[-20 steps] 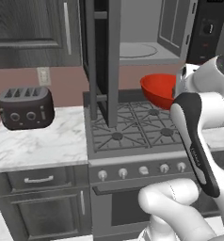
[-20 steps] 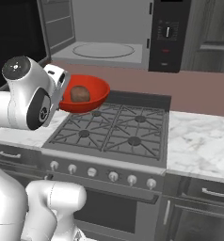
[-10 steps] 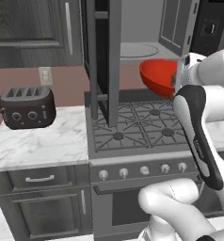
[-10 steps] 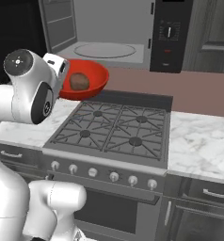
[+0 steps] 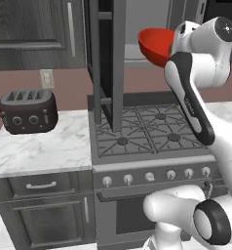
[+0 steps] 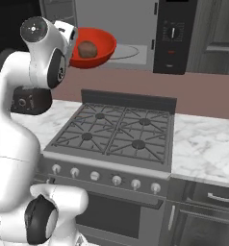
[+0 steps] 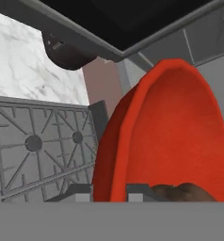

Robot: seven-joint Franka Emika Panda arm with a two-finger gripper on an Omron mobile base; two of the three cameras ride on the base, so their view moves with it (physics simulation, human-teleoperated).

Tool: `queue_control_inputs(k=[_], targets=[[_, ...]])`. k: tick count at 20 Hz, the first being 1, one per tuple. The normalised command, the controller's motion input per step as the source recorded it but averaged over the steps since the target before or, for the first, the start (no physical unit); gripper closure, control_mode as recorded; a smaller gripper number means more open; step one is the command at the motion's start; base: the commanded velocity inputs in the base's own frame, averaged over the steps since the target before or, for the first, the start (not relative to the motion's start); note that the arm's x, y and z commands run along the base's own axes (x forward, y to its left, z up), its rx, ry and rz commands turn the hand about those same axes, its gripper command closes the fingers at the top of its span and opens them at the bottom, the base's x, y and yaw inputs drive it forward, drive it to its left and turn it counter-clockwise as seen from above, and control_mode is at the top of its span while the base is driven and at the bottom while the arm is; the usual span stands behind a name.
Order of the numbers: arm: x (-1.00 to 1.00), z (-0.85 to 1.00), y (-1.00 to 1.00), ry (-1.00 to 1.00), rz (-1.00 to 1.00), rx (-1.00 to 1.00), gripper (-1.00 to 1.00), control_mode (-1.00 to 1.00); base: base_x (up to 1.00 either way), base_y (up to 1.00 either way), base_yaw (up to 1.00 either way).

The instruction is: Pick the potato from the sink and place it in the bowl. Then pick the bowl and place it in the microwave. Then close the microwave door and press the start button.

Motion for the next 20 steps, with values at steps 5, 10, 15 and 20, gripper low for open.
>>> queue_control_inputs(k=[5,10,15,20], targets=[[1.00,0.16,0.00,0.01,0.00,0.00,1.00,-1.00,0.00,0.00,0.00],[0.97,0.00,0.00,0.05,0.00,0.00,1.00,-1.00,0.00,0.00,0.00],[0.97,-0.06,0.00,0.08,0.00,-0.03,1.00,-1.00,0.00,0.00,0.00],[0.86,-0.10,0.00,0.08,0.00,-0.03,1.00,-1.00,0.00,0.00,0.00]])
